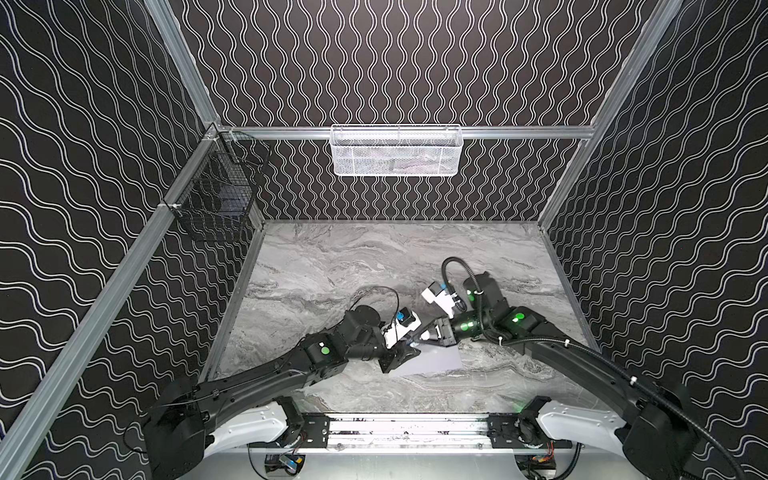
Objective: Place the letter into the envelope and seal it
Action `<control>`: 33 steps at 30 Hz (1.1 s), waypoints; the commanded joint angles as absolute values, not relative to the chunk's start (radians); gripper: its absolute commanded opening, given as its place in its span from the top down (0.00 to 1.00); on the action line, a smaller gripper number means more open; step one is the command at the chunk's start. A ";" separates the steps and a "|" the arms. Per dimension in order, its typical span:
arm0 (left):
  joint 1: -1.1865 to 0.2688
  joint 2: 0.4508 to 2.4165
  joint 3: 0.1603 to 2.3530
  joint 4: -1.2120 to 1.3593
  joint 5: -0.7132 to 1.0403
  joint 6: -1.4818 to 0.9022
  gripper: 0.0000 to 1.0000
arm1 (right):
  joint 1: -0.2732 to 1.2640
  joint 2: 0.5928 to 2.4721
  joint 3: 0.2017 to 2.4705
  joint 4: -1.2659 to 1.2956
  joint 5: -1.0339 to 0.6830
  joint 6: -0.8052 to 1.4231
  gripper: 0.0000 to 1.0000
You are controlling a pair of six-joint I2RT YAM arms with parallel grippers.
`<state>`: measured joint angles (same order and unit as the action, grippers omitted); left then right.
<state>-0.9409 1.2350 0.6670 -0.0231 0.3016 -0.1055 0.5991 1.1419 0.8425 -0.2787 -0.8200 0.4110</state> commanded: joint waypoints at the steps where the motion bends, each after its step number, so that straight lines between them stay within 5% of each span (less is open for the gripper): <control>1: -0.920 1.200 0.710 -0.007 0.194 -0.289 0.24 | 0.519 1.092 0.852 -0.213 -0.748 0.404 1.00; 4: -0.900 1.158 0.725 0.055 0.169 -0.441 0.16 | 0.391 1.061 0.882 -0.149 -0.719 0.384 1.00; 15: -0.828 1.242 0.759 0.518 0.281 -1.035 0.25 | 0.431 0.856 0.533 0.763 -0.286 0.608 1.00; 24: -0.828 1.425 0.712 1.018 0.306 -1.256 0.31 | 0.578 0.900 0.501 0.967 -0.161 0.566 1.00; 33: -0.844 1.499 0.699 1.183 0.266 -1.286 0.38 | 0.651 0.951 0.505 0.994 -0.138 0.555 1.00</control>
<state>-0.8436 1.4906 0.7036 1.0721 0.2905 -1.2606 0.6403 0.9478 0.5018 0.9157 -0.1608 0.5629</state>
